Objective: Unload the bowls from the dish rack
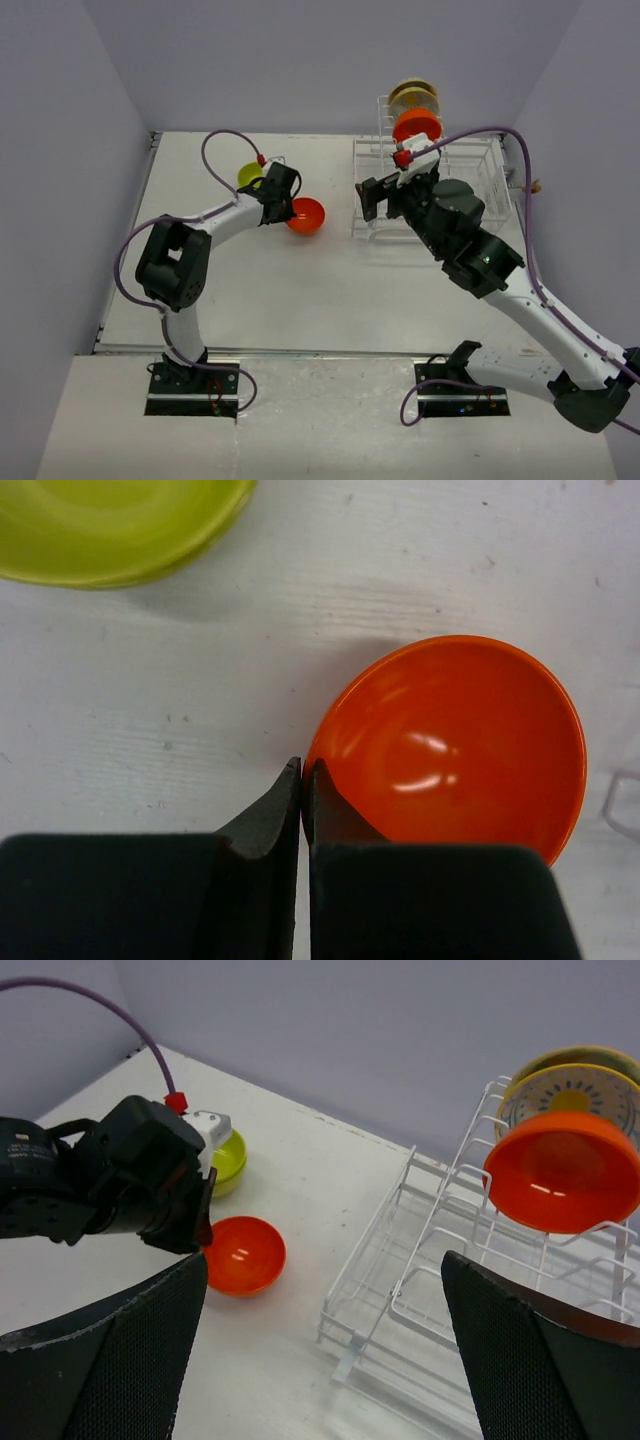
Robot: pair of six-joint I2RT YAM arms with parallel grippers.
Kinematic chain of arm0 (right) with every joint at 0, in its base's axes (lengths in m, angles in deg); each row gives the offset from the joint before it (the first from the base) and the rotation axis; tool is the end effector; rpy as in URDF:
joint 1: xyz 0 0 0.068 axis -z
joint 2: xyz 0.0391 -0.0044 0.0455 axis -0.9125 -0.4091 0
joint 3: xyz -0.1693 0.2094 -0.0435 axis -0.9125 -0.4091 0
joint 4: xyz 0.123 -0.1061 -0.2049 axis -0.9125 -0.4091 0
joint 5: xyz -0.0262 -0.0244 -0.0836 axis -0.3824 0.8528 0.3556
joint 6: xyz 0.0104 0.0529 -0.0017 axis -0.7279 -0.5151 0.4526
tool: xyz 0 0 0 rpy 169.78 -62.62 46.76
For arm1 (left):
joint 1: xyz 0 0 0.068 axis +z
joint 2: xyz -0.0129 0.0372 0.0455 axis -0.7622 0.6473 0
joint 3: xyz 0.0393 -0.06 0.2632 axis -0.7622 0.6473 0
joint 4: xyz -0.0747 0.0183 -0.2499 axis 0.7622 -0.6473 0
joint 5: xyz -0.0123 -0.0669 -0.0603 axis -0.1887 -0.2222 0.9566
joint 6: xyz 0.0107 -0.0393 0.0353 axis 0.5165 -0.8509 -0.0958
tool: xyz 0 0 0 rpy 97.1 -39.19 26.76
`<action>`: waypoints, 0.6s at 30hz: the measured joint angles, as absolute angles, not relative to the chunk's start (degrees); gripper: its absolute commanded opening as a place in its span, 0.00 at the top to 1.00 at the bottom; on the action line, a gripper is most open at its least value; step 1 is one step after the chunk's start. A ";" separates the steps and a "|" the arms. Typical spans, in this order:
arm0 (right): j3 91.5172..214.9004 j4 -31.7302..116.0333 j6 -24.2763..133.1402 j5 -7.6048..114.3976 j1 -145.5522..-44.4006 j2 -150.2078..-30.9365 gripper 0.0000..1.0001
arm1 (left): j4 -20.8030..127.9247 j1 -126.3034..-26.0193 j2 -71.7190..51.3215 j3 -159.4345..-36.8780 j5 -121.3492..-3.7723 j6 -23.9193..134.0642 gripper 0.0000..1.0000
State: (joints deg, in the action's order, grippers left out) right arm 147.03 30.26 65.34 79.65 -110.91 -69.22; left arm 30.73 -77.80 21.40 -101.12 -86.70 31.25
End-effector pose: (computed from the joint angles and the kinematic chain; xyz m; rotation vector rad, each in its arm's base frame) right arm 0.1677 0.1519 0.4368 -0.4395 1.5635 0.2887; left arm 0.3596 -0.1813 0.2016 -0.2698 2.4310 -0.1458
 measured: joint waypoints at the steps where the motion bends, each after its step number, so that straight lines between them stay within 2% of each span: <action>1: 147.03 30.43 63.95 79.60 -110.30 -69.17 0.01 | 31.36 -76.99 22.23 -101.12 -86.68 31.25 1.00; 7: 146.94 30.78 57.94 77.81 -108.35 -69.13 0.01 | 35.99 -74.79 24.28 -101.45 -86.59 31.34 0.99; 9: 146.94 30.78 56.73 76.87 -108.04 -69.13 0.01 | 37.28 -74.85 24.89 -101.75 -86.24 31.47 0.89; 10: 146.92 30.80 56.14 76.50 -107.96 -69.13 0.01 | 37.72 -74.85 25.20 -101.89 -86.05 31.65 0.80; 12: 146.92 30.80 55.18 76.30 -107.85 -69.13 0.01 | 38.24 -74.92 25.66 -101.99 -85.80 31.65 0.69; 13: 146.87 30.85 54.77 76.28 -107.83 -69.13 0.01 | 38.42 -74.92 25.72 -101.99 -85.74 31.56 0.53; 14: 146.74 31.02 54.44 76.28 -107.78 -69.08 0.01 | 38.42 -74.92 25.72 -101.99 -85.59 31.84 0.47; 15: 146.50 31.28 54.02 76.28 -107.69 -69.04 0.01 | 38.55 -74.92 25.64 -101.99 -85.37 31.65 0.35; 17: 146.02 31.63 53.19 76.28 -107.34 -68.98 0.01 | 38.77 -74.92 24.81 -101.36 -84.30 31.39 0.22; 18: 145.89 31.65 52.80 76.26 -107.17 -68.98 0.01 | 38.66 -74.92 23.82 -100.64 -83.77 31.45 0.01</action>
